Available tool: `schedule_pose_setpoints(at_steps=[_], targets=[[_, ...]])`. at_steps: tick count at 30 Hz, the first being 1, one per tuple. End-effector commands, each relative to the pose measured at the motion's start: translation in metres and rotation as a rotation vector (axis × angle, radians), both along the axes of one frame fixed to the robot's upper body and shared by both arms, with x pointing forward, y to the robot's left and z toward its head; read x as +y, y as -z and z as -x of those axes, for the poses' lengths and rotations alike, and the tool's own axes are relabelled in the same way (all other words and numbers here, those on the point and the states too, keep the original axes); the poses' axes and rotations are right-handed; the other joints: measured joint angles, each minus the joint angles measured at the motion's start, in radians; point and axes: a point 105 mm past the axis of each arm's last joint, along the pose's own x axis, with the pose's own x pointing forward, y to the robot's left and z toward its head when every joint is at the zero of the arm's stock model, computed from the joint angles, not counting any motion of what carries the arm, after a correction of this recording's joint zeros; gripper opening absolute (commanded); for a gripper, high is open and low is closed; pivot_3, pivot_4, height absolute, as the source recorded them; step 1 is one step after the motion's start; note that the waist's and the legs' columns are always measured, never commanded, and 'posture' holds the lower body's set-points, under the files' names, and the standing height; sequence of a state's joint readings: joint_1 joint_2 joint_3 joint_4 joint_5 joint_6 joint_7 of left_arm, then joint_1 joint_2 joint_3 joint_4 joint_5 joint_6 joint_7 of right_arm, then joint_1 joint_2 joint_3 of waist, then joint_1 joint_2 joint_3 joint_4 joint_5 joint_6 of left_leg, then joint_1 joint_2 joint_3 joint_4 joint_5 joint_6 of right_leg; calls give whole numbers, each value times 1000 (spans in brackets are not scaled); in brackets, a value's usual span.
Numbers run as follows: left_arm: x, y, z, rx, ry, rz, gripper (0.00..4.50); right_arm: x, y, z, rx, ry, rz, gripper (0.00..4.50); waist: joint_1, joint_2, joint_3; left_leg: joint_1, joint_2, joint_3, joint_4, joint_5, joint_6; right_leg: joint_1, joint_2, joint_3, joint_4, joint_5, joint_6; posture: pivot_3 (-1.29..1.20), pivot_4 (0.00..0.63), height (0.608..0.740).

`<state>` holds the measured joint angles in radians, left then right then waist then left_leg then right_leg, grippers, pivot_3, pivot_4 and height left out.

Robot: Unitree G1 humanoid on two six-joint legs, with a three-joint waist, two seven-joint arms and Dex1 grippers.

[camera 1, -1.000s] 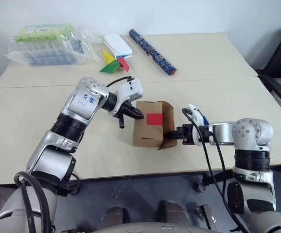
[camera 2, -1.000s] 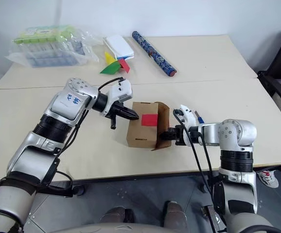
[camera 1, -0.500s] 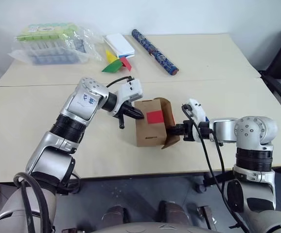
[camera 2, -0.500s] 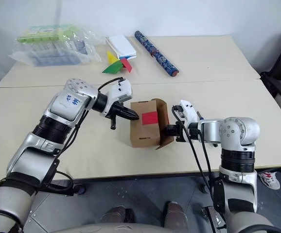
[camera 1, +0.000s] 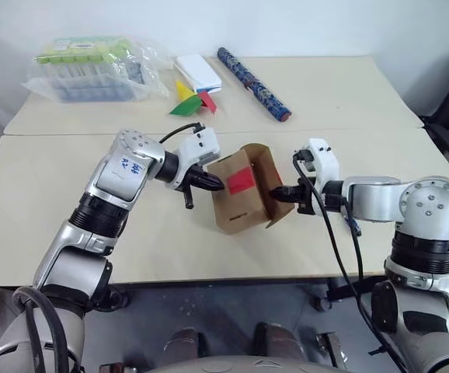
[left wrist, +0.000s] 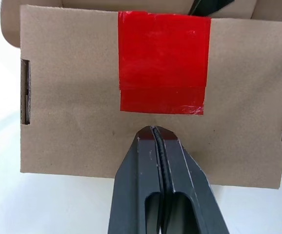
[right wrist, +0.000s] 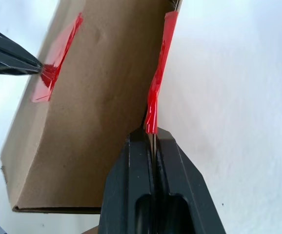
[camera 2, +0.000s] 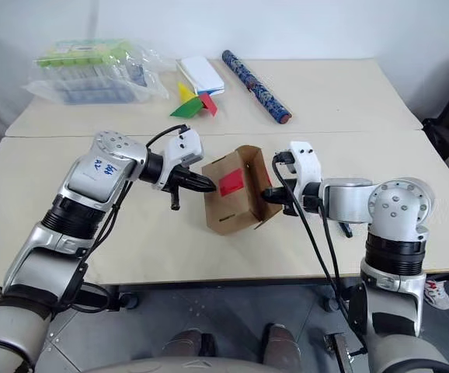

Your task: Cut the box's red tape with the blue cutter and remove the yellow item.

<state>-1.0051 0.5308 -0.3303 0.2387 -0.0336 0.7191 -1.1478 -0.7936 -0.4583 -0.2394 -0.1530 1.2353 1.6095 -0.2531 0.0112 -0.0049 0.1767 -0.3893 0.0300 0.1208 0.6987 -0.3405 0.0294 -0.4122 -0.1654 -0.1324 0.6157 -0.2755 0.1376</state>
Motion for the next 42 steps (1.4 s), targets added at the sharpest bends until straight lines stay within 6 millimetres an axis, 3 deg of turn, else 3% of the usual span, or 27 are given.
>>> schedule_pose_setpoints(at_steps=[1,19,25,29,32,34,37,42], targets=[[2,29,-1,71,-54,-38,0,13,-31,11,-111,-74,-5,24,4,0,0,0,0,0,0,0,0,0,0,0,0,0,0,0,150,740],[2,28,-10,63,-113,-1,0,30,-52,22,-96,-53,76,24,3,-2,1,-8,0,1,0,1,3,-4,-1,-2,-8,0,0,0,150,740],[17,20,-13,65,-156,40,0,34,-54,21,-98,-72,104,24,2,-2,1,-13,1,0,1,1,3,-7,-1,-2,-9,0,0,0,150,740],[32,9,-13,80,-184,79,0,32,-54,21,-96,-77,129,24,-3,-2,1,-15,0,1,1,1,3,-10,-1,-3,-8,0,0,0,150,740],[68,-18,-10,86,-222,172,0,30,-55,20,-92,-78,145,24,-13,-3,2,-17,0,1,0,1,3,-12,0,-3,-6,0,0,0,150,740],[77,-33,-7,62,-224,210,0,29,-55,19,-91,-76,150,24,-18,-4,2,-18,0,2,0,1,3,-15,0,-3,-5,0,0,0,150,740],[70,-50,-1,55,-176,266,0,27,-55,19,-89,-74,157,24,-14,-4,2,-18,0,2,-1,1,2,-16,0,-3,-4,0,0,0,150,740],[34,-72,21,78,-13,379,0,26,-57,18,-89,-75,164,24,-8,-5,3,-20,0,3,1,1,2,-15,0,-3,-5,1,2,0,150,740]])
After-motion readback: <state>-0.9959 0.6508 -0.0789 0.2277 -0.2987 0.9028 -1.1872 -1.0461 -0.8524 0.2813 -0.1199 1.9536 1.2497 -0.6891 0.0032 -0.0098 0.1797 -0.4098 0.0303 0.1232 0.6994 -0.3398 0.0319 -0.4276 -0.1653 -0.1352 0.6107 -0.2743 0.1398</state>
